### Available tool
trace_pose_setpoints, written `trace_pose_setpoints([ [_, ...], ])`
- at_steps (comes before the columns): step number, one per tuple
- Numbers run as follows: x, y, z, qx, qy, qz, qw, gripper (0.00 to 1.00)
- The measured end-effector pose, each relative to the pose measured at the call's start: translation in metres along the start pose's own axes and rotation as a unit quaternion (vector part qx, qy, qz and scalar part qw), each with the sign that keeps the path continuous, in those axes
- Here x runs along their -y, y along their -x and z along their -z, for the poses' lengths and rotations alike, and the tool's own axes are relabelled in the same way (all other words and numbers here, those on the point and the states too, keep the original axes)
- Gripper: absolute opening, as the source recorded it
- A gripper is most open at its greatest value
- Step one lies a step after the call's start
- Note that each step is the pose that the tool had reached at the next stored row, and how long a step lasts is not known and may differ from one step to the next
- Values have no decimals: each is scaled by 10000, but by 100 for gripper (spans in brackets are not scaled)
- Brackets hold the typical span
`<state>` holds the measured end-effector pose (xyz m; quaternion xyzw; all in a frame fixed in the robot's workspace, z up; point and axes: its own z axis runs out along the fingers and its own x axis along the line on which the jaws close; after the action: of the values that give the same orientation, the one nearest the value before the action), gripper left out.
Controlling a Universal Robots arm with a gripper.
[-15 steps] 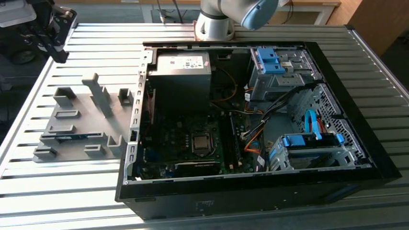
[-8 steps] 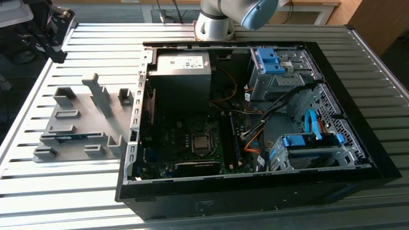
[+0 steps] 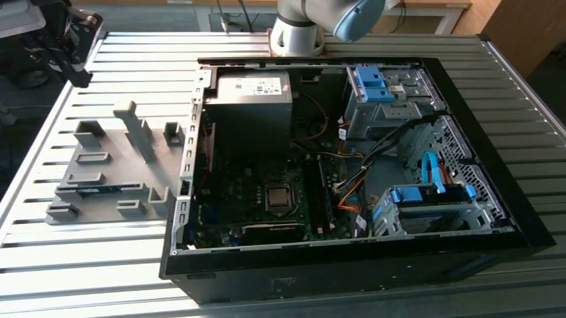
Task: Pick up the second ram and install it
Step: 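Pick up the second ram and move it above second insertion slot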
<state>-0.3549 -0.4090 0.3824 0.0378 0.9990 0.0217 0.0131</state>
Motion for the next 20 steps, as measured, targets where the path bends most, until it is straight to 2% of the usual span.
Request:
trace_pose_setpoints([
  [2, 2, 1, 0, -2, 1, 48, 10000, 11],
  [4, 2, 0, -1, -9, 4, 190, 9998, 11],
  [8, 4, -6, -2, -20, 9, 472, 9989, 11],
  [12, 22, -17, -1, -24, -7, 544, 9985, 11],
  [14, 28, -17, -1, -24, -30, 556, 9984, 11],
  [16, 29, -16, -1, -36, -89, 601, 9981, 11],
  [18, 30, -16, -2, -72, -140, 700, 9974, 11],
  [20, 30, -17, -7, -99, -157, 809, 9966, 11],
])
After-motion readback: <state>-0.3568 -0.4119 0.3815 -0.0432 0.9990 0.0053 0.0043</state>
